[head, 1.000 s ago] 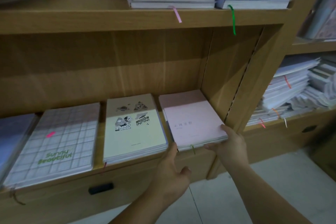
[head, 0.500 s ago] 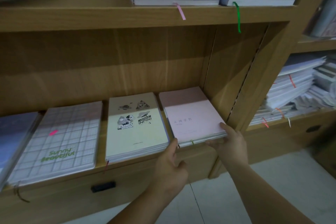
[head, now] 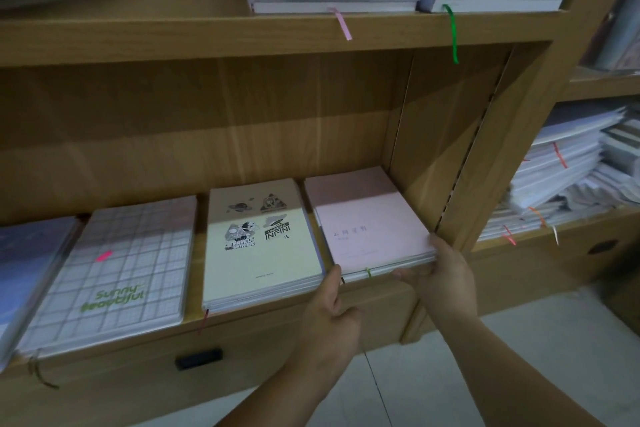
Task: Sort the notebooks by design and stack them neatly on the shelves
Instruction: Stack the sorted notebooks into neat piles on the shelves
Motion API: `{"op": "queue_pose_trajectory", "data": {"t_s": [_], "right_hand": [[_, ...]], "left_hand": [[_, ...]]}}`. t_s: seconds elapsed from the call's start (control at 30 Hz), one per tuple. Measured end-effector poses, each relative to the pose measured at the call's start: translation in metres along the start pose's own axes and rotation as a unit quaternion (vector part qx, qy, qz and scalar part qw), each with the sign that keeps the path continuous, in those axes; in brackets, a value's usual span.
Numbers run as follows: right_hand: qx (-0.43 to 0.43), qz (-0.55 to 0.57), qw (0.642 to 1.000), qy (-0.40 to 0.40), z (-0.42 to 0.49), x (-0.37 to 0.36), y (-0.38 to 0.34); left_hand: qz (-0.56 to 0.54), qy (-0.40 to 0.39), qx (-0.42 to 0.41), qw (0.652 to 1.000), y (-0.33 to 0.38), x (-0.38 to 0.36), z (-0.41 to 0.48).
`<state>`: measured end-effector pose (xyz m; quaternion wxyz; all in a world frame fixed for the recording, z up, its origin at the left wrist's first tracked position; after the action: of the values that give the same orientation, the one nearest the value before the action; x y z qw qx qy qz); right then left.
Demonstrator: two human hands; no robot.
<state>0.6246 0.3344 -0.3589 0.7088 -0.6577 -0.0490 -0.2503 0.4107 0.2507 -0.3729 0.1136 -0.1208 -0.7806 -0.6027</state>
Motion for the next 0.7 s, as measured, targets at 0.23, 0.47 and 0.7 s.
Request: {"op": "queue_pose_trajectory", "data": {"t_s": [0.23,0.47,0.7], "right_hand": [[-0.008,0.035,0.999,-0.014,0.000,0.013,-0.003],[0.003,0.004,1.000,0.021,-0.001,0.022,-0.002],[-0.031,-0.034,0.999,0.015,0.004,0.019,0.002]], "left_hand": [[0.044,-0.012,-0.015,0.999,-0.004,0.005,-0.002],[0.140,-0.047,-0.076,0.986,-0.011,-0.002,-0.004],[0.162,-0.043,-0.089,0.982,-0.013,0.001,-0.001]]}}
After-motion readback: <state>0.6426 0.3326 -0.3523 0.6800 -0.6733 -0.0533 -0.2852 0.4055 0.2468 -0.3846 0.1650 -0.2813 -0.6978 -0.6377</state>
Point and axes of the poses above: each hand's wrist, its own z-axis towards the middle knuckle, its own x-axis out of the back of the hand, y = z × x, the point moved 8 cm from there along z, towards the middle knuckle, and after that the axes turned 14 degrees about z, right-handed, at the moved point
